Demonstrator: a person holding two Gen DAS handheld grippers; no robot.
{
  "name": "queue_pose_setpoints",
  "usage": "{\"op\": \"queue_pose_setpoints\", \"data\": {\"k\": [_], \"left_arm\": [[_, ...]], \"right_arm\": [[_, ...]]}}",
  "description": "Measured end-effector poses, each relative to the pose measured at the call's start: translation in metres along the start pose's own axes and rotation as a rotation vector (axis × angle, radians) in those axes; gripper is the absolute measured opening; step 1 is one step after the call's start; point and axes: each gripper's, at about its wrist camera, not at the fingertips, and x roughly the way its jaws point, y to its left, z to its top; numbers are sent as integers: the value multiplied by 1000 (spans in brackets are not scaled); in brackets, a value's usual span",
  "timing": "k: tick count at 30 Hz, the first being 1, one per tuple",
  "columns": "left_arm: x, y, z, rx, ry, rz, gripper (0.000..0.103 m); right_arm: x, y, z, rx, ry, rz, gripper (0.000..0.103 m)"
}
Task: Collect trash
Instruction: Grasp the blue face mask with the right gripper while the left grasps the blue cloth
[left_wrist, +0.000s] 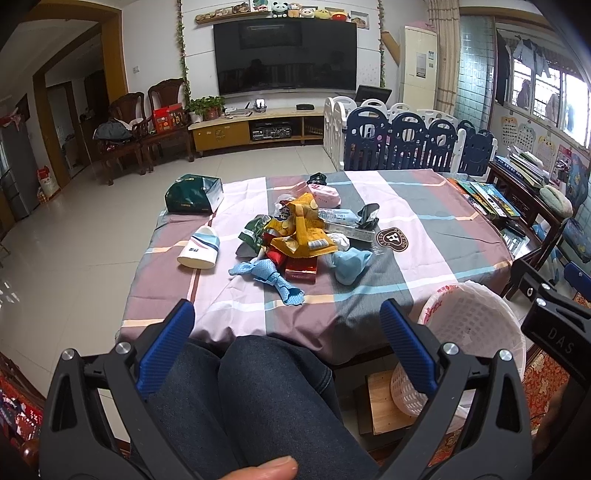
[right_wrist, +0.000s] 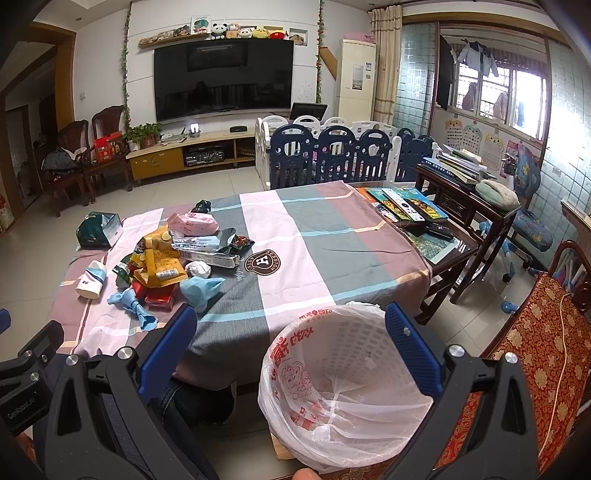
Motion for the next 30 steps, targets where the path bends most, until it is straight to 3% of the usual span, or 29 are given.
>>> {"op": "queue_pose_setpoints", "data": {"k": [6, 9, 11, 13, 15, 16, 18, 20, 24, 30], "left_arm": [[10, 7, -1, -21, -4, -5, 100], [29, 16, -6, -48, 47, -12, 99], [43, 24, -11, -73, 81, -32, 80], [60, 31, -15, -93, 126, -31, 68], [75, 40, -19, -128, 161, -46, 63], [83, 45, -21, -148, 177, -51, 63], [99, 58, -25, -188, 192, -34, 63], [118, 72, -26, -223, 204, -8, 77], [158, 100, -26, -316, 240, -9, 83], [213, 111, -9, -362, 309, -34, 91]], "right_arm": [[0, -6, 3, 27, -15, 1, 100], [4, -7, 5, 26, -24, -21, 100], [15, -9, 4, 33, -15, -9, 99], [37, -8, 1, 41, 26, 45, 81], [61, -4, 0, 51, 69, 75, 67], [76, -1, 0, 60, 96, 114, 61], [103, 11, 1, 63, 141, 170, 61], [136, 33, 4, 28, 194, 209, 61], [197, 83, 7, -51, 292, 247, 80], [267, 147, 1, -198, 380, 243, 82]]}}
